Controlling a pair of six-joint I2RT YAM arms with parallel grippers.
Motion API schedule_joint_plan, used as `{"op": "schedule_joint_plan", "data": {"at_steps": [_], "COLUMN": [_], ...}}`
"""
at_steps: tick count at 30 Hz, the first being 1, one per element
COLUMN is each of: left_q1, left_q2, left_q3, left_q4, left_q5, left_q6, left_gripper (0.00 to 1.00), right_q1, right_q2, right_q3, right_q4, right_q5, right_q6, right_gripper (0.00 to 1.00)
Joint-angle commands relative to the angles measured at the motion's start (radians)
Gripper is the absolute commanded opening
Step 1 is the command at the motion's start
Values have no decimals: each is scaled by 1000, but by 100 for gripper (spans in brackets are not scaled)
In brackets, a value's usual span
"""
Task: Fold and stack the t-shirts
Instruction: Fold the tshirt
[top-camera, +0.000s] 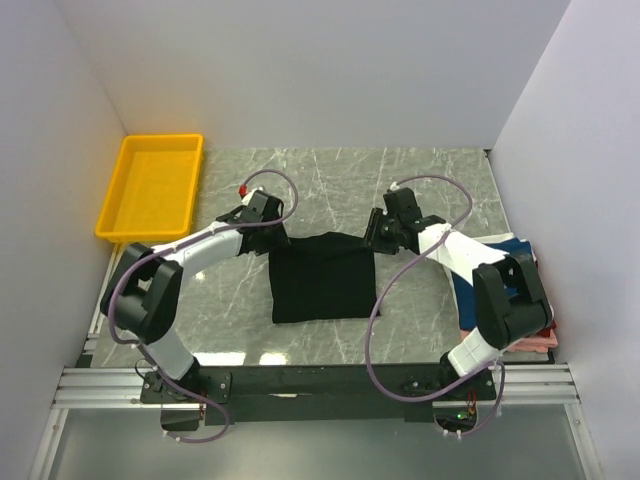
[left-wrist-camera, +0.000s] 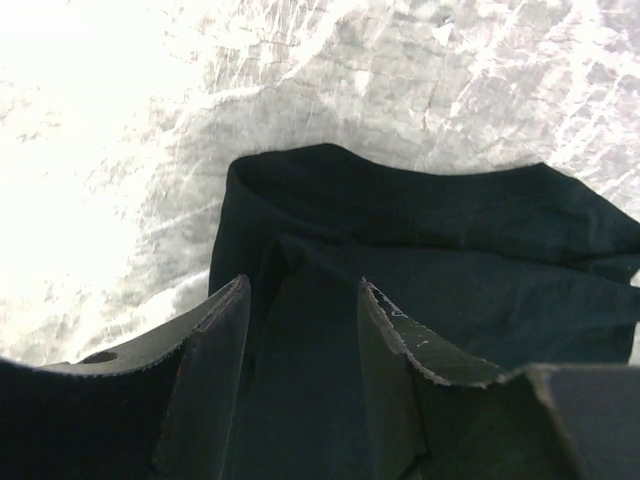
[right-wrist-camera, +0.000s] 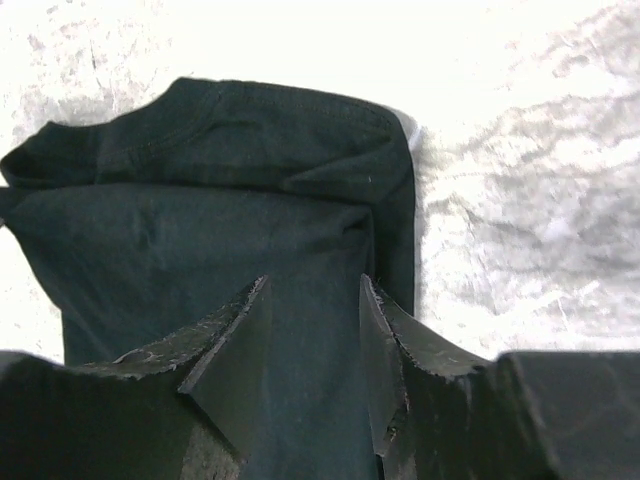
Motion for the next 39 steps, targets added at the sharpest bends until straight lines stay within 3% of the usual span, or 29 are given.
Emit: {"op": "schedule_joint_plan", "data": {"at_steps": [1,7,10,16,17,20,24,27,39], "left_q1": [10,20,24,24,24,24,32,59,147], "left_q2": [24,61,76,55,46,-6,-71,-56,276], "left_q3": [50,56,61,59,59,51,56,90,334], "left_q4": [47,65,71,84,79,59,21,7,62], "left_q5": [13,22,26,42,37,24,-1,-3,10], "left_q6": [19,18,19,31,31,34,34,37,69], "left_gripper": [52,48,41,16,9,1,1,0,0], "right_q1": [-6,-4,-6,-6,-6,-9,-19,-39,-121], "right_q2": [42,94,119,109,94,35,-21,34,431], "right_q3": [59,76,90,107,108,112,127,186,481], "right_q4": [42,51,50,30,22,-8,-28,-35,24], "right_q5": [-6,-3,-6,-2,0,14,18,2,-159], "right_q6": [1,6,10,13,12,9,1,-9,26], "right_gripper": [47,43,40,10,7,0,0,0,0]}}
